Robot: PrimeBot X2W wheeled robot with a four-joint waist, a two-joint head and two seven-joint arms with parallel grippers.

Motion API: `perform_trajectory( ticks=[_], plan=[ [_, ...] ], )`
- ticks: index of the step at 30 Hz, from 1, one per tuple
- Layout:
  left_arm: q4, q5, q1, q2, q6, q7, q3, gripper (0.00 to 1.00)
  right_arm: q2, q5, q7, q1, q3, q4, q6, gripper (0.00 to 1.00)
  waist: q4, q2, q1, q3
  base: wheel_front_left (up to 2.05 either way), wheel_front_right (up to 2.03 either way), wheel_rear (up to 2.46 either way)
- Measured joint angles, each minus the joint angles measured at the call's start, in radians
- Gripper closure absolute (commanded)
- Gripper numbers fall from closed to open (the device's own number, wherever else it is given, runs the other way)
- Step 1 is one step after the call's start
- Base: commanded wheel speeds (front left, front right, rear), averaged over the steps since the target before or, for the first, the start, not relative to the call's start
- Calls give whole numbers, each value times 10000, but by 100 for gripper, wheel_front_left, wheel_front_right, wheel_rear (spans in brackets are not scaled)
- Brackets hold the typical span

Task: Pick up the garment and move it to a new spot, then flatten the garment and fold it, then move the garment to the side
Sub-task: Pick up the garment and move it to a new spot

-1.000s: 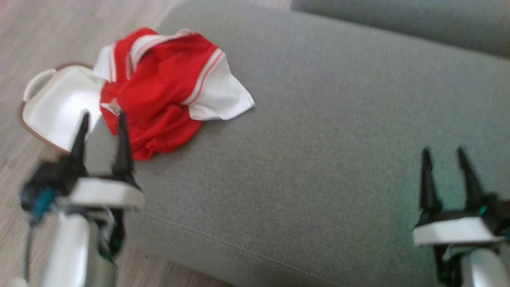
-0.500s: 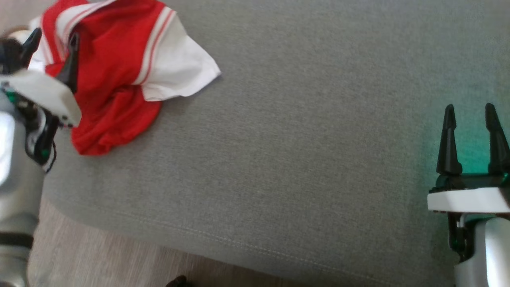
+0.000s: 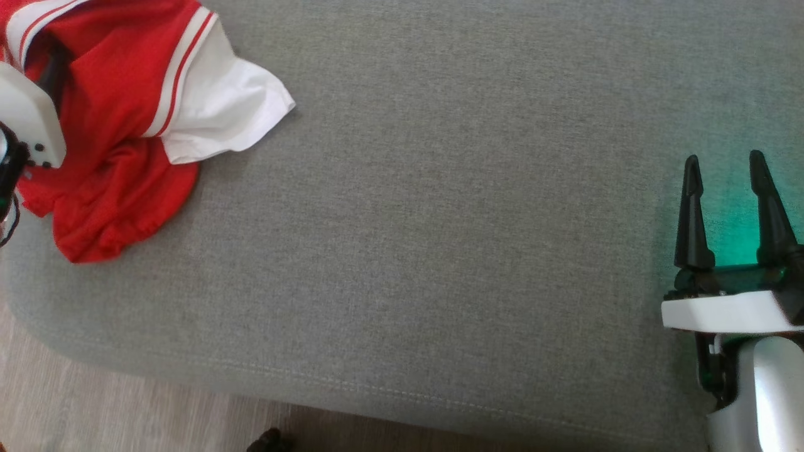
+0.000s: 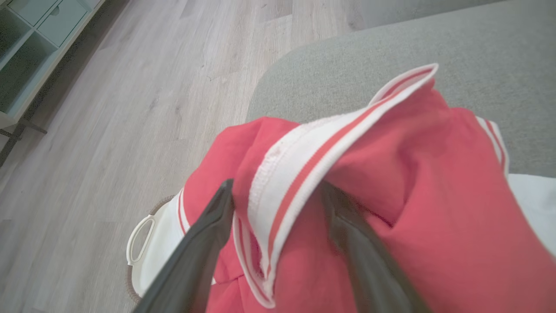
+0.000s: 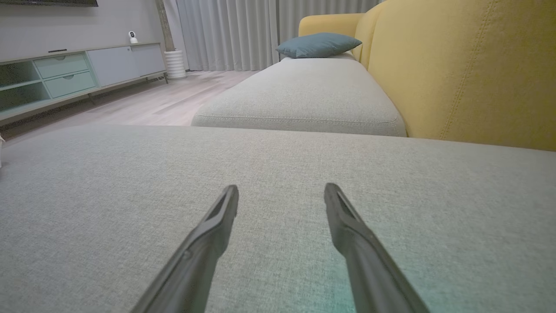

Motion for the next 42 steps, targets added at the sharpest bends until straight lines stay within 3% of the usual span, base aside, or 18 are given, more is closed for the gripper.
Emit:
perform_trajectory(
  ticks=[1,2,3,10,14,18,20,26,35,42],
  plan=[
    [130,-42,-81,-15,0,0,-138,0,0,0,0,1,13,0,0,0,-41,0,0,18,0,0,0],
    [244,-92,-144,-17,0,2,-328,83,0,0,-2,3,25,0,0,0,-76,0,0,26,0,0,0],
    [345,-138,-188,-21,0,-56,-422,100,0,0,-2,3,36,2,0,0,-100,0,0,18,0,0,0],
    [926,-75,-412,-105,4,-1839,-715,100,0,205,-29,39,169,224,0,0,-133,0,0,-510,0,0,0],
    [608,21,-658,-291,155,-2303,-560,100,0,391,-29,198,245,360,0,0,-100,0,-1,-1084,0,0,0],
    [-869,-48,-687,-247,623,-2378,148,100,4,861,-29,568,263,424,0,0,-67,1,-1,-1761,0,0,0],
    [-2242,140,-513,-209,840,-2389,583,100,4,1124,-29,773,347,470,0,0,-80,1,-1,-2295,0,0,0],
    [-4222,431,893,-291,1143,-2458,585,100,12,1662,-29,1145,518,500,0,0,-285,1,-1,-3356,0,0,0],
    [-6961,-196,1962,-1578,1555,-1135,-240,100,15,2096,-29,1416,813,291,0,0,-1249,1,-2,-4123,0,0,0],
    [-7545,-451,2383,-2454,1960,-876,-652,100,17,2345,-29,1408,1398,27,0,0,-2469,1,-2,-4048,0,0,0]
  ],
)
